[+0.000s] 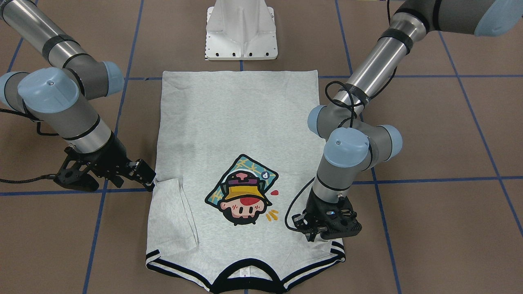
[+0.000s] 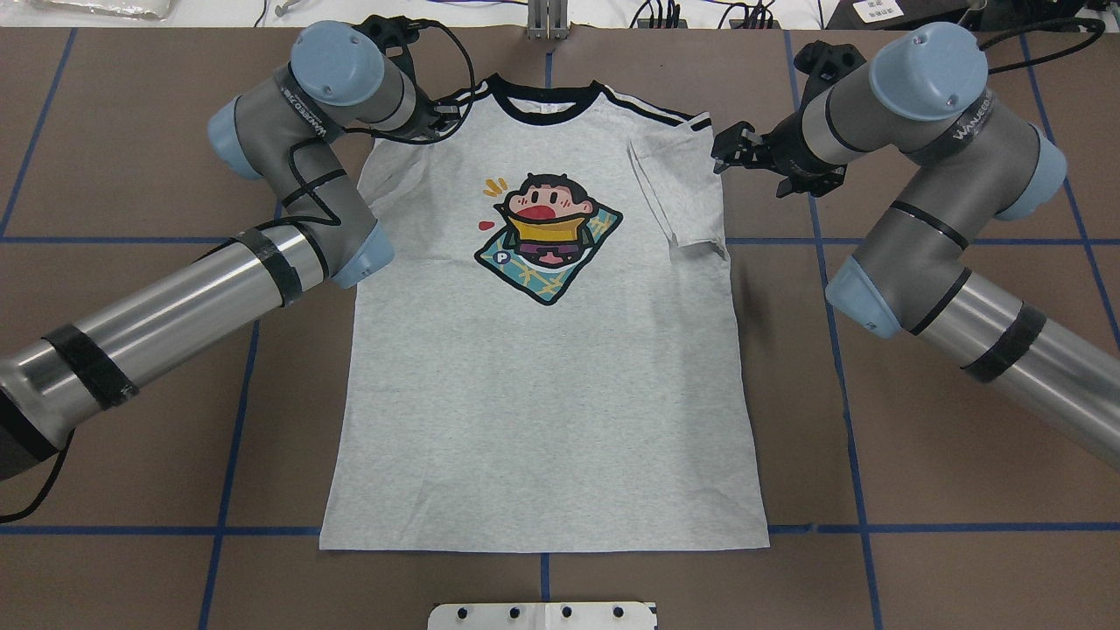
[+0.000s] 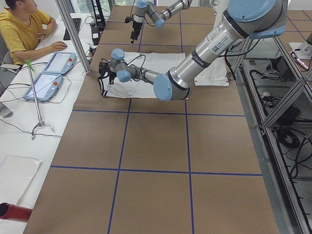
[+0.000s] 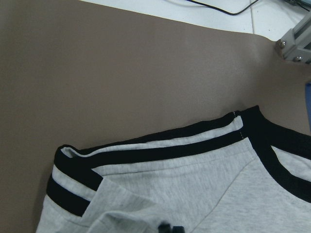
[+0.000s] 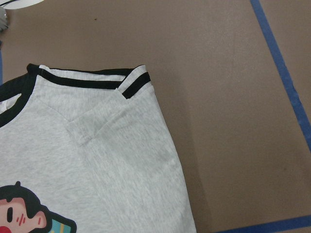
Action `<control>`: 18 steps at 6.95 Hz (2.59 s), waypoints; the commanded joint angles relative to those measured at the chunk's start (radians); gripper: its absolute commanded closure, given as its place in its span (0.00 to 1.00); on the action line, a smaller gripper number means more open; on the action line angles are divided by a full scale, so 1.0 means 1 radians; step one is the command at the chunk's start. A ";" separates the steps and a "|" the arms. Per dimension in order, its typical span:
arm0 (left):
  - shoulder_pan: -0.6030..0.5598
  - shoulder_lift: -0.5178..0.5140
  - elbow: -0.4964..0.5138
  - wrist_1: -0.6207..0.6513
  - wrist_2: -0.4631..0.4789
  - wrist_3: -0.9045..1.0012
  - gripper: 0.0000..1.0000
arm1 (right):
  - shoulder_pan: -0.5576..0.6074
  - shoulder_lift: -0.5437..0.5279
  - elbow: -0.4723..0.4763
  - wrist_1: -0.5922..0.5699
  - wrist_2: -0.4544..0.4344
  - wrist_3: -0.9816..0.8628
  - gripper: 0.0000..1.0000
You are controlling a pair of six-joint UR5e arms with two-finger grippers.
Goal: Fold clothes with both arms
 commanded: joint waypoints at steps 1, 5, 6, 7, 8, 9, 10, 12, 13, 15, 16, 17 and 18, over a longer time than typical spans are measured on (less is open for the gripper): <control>0.014 -0.008 -0.002 -0.001 0.016 -0.027 0.57 | 0.000 0.000 0.000 0.000 -0.002 0.000 0.00; 0.028 0.002 -0.092 0.005 0.013 -0.063 0.45 | 0.003 -0.003 0.006 0.002 0.005 0.002 0.00; 0.026 0.036 -0.165 0.013 0.005 -0.063 0.43 | 0.003 -0.015 0.038 -0.003 0.002 0.015 0.00; 0.029 0.106 -0.287 0.014 0.002 -0.064 0.43 | 0.002 -0.072 0.108 -0.012 0.001 0.026 0.00; 0.048 0.172 -0.401 0.039 -0.039 -0.067 0.43 | -0.026 -0.127 0.176 -0.012 -0.004 0.110 0.00; 0.058 0.214 -0.501 0.077 -0.063 -0.098 0.42 | -0.081 -0.156 0.223 -0.014 -0.022 0.215 0.00; 0.077 0.273 -0.604 0.091 -0.083 -0.118 0.42 | -0.157 -0.191 0.275 -0.015 -0.086 0.324 0.01; 0.085 0.347 -0.727 0.091 -0.126 -0.159 0.39 | -0.335 -0.297 0.459 -0.158 -0.256 0.464 0.02; 0.085 0.361 -0.749 0.091 -0.128 -0.159 0.38 | -0.394 -0.319 0.539 -0.263 -0.266 0.545 0.03; 0.085 0.375 -0.757 0.091 -0.125 -0.159 0.38 | -0.562 -0.432 0.636 -0.265 -0.382 0.787 0.04; 0.085 0.375 -0.757 0.091 -0.120 -0.159 0.38 | -0.630 -0.443 0.664 -0.271 -0.434 0.901 0.04; 0.086 0.386 -0.757 0.090 -0.114 -0.158 0.38 | -0.728 -0.484 0.664 -0.273 -0.514 0.986 0.06; 0.086 0.395 -0.758 0.088 -0.111 -0.156 0.38 | -0.770 -0.494 0.664 -0.275 -0.528 1.021 0.08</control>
